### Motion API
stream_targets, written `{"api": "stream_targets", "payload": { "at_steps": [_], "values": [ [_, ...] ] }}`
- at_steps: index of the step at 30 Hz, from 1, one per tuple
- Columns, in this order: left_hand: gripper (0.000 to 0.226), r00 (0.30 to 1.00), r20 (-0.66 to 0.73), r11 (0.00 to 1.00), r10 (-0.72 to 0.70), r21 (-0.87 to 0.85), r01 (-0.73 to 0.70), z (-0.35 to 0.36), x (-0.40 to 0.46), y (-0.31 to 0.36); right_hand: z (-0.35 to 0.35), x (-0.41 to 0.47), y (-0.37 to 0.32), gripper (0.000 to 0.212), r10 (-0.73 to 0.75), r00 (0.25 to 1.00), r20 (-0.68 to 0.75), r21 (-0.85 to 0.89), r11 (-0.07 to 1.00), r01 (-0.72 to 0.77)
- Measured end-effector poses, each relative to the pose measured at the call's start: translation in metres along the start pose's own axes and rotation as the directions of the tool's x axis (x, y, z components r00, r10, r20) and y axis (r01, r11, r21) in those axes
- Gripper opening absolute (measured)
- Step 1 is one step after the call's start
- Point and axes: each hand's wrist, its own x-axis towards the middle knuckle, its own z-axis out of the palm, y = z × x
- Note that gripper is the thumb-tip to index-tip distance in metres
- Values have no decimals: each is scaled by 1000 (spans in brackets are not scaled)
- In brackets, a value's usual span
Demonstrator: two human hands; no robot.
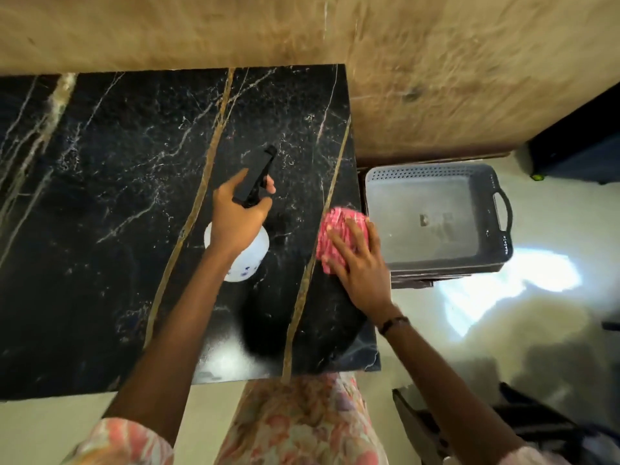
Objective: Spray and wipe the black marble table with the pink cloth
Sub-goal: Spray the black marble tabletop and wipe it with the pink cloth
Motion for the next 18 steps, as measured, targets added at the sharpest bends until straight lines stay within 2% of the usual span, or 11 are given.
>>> {"api": "stream_targets", "payload": {
  "at_steps": [3,6,8,13,18],
  "values": [
    [21,998,62,1000,-12,27,10,-4,-40,-11,-8,53,3,55,69,995,-70,35,997,-67],
    [20,996,86,998,16,64,-21,-9,-74,-20,-19,98,7,61,88,996,-26,2,996,-88],
    [25,994,99,996,39,72,-46,-12,-92,-23,-22,95,5,61,100,995,-28,33,994,-99],
    [34,991,119,995,64,72,-73,-20,-124,-28,-7,9,-13,59,70,993,-93,83,995,-62],
    [23,985,161,993,62,88,-76,-25,-151,-30,12,-105,-32,56,48,992,-120,24,999,-45]
  ]
}}
